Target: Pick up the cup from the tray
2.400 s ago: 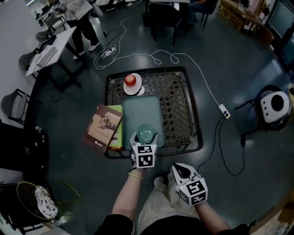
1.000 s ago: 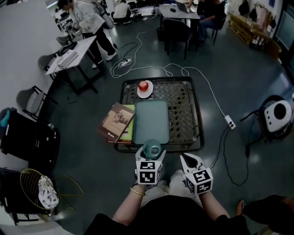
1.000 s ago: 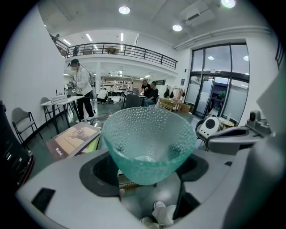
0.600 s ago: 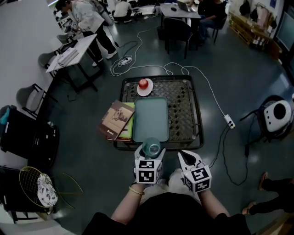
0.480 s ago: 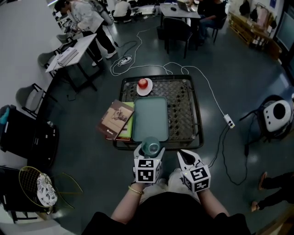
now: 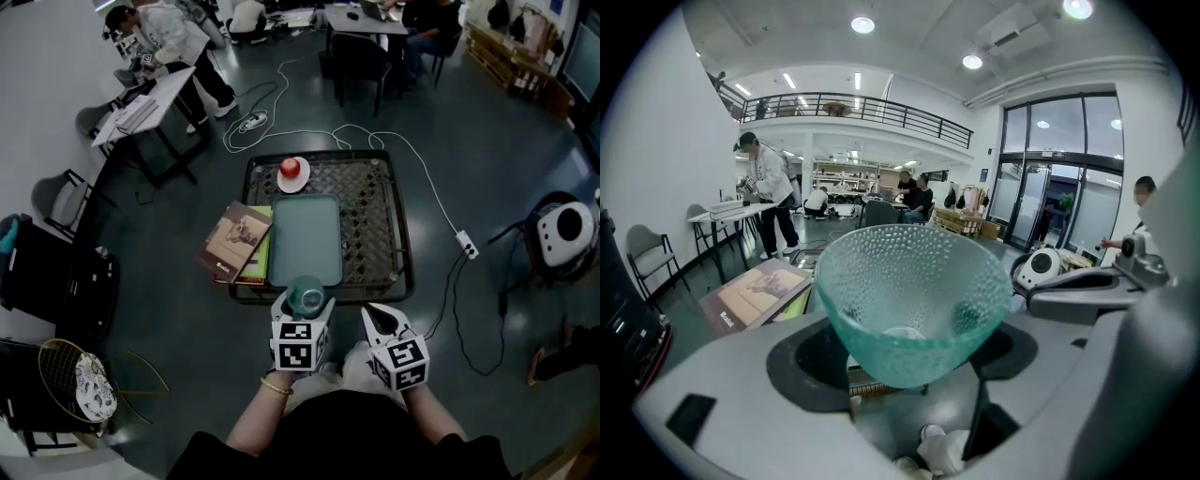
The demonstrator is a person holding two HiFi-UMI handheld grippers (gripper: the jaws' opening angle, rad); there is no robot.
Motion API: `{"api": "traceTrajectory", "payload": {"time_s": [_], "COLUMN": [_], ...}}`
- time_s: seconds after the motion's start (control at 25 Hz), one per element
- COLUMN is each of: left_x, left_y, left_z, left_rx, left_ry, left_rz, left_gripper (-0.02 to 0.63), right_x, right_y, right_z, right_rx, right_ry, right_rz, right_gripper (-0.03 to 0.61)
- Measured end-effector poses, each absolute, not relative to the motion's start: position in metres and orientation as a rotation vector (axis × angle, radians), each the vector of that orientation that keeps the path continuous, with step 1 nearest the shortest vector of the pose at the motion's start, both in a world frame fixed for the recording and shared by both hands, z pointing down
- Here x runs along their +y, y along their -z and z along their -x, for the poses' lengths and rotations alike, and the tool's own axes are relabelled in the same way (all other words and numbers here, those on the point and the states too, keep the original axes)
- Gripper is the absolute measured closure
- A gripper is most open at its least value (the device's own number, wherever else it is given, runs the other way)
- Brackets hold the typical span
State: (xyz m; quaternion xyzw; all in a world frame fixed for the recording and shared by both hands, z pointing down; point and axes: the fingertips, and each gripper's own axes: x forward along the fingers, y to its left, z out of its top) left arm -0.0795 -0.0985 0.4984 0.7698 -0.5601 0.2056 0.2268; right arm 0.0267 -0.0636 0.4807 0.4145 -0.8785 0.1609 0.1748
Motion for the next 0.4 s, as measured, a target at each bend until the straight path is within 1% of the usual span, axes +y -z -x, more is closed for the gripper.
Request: {"api": "traceTrajectory", "payload": {"time_s": [0.4], "left_x": [-0.0990], "left_y": [-0.4999], "left_z": [0.0777], "left_rx": [-1.543], "left_ry": [-0.579], "left_rz": [-2.126], "left_gripper": [0.247], "right_x": [-0.0627], "right_y": [-0.4811], "right_z": [-0.0273], "right_rx": [-2.491], "right_ry": [-0.454], "right_rz": [-1.177], "right_gripper": [0.571]}}
